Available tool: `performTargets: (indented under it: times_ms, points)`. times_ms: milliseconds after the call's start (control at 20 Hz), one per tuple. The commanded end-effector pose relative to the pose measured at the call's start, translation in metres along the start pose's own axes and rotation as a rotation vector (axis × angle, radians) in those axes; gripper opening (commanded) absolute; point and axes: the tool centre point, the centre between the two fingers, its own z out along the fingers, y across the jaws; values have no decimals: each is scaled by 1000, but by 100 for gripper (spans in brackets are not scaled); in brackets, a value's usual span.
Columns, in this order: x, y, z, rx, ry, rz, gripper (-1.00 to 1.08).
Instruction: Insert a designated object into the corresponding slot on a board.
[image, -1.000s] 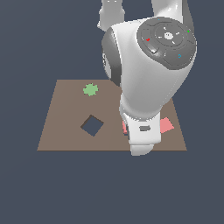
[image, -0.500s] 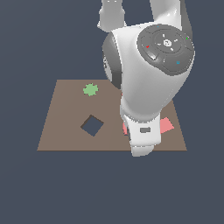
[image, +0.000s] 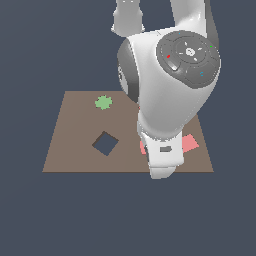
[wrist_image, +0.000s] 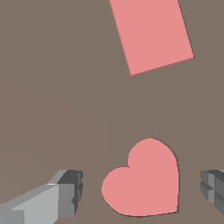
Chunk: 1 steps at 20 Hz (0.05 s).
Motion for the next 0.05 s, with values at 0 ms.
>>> performTargets:
  times_ms: [0]
  points:
    - [0, 0, 0, 0, 0, 0, 100]
